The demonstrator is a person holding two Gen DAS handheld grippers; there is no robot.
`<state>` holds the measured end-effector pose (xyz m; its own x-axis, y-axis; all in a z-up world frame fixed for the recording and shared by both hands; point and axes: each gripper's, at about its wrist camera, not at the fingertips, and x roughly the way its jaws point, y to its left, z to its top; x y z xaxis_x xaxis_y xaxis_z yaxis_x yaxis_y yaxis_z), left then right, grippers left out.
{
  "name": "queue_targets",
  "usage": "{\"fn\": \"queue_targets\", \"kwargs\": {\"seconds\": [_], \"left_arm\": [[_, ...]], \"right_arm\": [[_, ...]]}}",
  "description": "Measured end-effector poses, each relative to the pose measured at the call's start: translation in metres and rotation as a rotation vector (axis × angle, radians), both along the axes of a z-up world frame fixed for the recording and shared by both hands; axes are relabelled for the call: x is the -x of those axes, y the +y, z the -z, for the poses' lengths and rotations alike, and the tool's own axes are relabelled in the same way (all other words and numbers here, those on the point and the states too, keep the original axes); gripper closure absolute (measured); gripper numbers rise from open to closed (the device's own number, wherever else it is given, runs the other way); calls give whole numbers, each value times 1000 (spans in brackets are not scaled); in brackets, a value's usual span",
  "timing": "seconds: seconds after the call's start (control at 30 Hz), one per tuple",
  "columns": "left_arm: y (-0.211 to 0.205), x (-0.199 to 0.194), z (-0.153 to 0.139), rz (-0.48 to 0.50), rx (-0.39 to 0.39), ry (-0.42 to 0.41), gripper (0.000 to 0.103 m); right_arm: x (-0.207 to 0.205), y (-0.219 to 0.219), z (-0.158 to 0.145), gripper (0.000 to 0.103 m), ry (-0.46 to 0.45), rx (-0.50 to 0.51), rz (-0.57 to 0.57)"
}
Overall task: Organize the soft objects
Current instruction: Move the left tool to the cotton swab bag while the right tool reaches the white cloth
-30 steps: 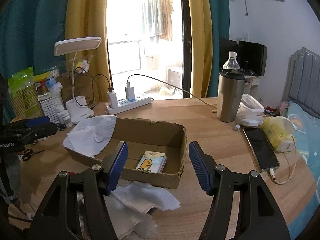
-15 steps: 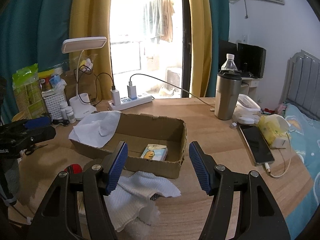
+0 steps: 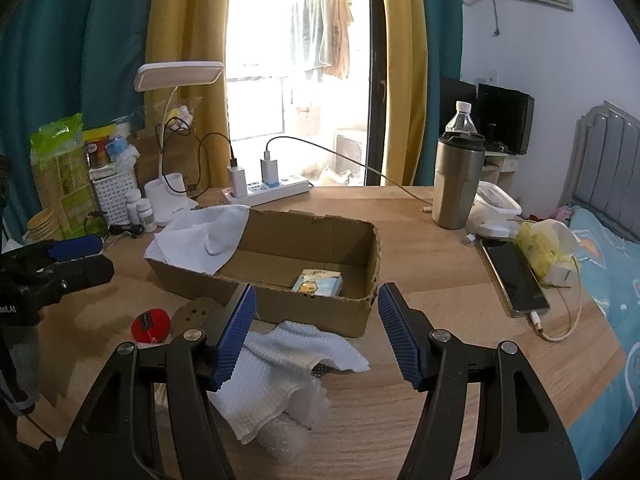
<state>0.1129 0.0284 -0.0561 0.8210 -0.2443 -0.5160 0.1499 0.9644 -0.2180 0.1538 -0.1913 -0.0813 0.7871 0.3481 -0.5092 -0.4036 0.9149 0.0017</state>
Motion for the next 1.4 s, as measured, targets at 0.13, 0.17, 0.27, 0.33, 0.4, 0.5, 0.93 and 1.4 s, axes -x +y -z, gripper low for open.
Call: {"fn": "queue_targets", "kwargs": {"seconds": [0.13, 0.17, 0.27, 0.33, 0.4, 0.5, 0.93, 1.4], "left_arm": [[-1, 3, 7, 7, 8, 9, 18], [-2, 3, 9, 8, 10, 11, 18], [-3, 5, 15, 12, 20, 20, 18], [-5, 5, 19, 16, 27, 26, 18], [-7, 5, 23, 20, 30, 31, 18], [-12, 6, 29, 26, 31, 40, 18], [-26, 5, 66, 32, 36, 148, 18], [-37, 4, 90, -12, -13, 220, 18]], "right_arm": [[3, 4, 3, 36, 4, 7, -9], [4, 5, 4, 36, 6, 10, -12], [6, 8, 8, 36, 10, 16, -19], [8, 9, 10, 36, 14, 19, -23], [9, 10, 13, 36, 19, 18, -26], [12, 12, 18, 36, 29, 21, -41], [0, 13, 41, 36, 83, 13, -68], [-10, 0, 60, 36, 127, -28, -71]]}}
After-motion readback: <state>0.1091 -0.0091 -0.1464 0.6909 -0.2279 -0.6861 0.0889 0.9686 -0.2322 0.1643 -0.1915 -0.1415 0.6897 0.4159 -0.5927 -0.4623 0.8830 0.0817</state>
